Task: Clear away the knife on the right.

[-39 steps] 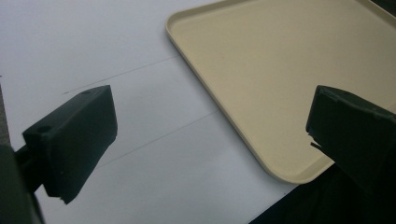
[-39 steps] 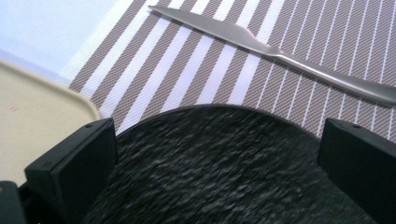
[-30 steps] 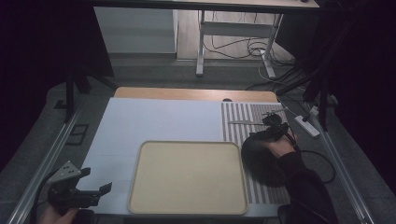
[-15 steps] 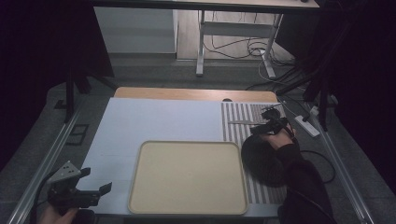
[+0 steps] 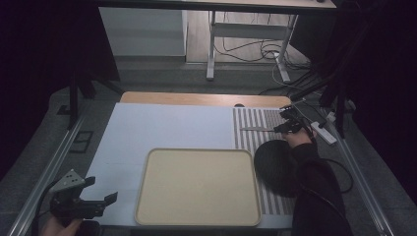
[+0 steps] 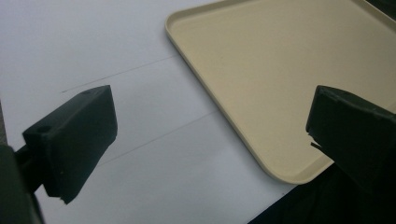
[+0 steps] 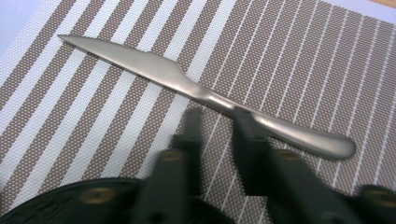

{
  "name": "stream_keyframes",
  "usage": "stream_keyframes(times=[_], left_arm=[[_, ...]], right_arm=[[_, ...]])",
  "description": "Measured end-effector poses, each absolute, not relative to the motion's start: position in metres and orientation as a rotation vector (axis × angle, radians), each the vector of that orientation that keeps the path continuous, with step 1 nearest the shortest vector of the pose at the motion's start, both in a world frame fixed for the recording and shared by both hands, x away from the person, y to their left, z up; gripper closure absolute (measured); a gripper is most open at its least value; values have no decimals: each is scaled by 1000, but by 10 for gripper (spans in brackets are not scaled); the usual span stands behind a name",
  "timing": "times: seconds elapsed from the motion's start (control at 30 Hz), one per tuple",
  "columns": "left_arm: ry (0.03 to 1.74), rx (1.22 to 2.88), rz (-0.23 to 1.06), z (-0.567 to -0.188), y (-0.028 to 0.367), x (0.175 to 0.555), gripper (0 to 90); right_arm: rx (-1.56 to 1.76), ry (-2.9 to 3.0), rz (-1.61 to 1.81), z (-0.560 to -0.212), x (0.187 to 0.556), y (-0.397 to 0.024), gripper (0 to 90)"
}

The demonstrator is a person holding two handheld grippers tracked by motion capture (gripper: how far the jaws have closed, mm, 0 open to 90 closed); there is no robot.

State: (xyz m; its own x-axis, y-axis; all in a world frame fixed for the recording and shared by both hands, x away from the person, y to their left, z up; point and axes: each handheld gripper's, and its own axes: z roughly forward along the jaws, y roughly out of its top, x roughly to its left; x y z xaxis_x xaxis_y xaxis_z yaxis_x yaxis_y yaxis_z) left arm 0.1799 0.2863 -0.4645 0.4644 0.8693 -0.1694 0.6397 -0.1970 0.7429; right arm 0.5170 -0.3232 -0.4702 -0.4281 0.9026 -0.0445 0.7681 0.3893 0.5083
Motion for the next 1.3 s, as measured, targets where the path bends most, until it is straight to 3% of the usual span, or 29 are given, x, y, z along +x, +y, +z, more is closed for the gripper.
stream_keyframes(times=[0.03,0.1,0.57,1.2,1.27,1.3], left_arm=[[1261,1927,369,-465,286,180,25],[1261,1929,367,-464,286,180,25],[1262,1933,370,-465,286,180,26],[1259,1945,379,-464,284,180,27],[1259,1945,379,-464,284,180,26],[1259,1945,379,-464,284,180,26]], right_arm=[[1465,2348,605,-473,523,-324,899],[1464,2349,598,-473,525,-325,900],[1484,2232,504,-501,555,-340,900],[1525,2519,443,-491,530,-354,900],[1518,2455,485,-485,531,-352,810],[1518,2455,485,-485,531,-352,810]])
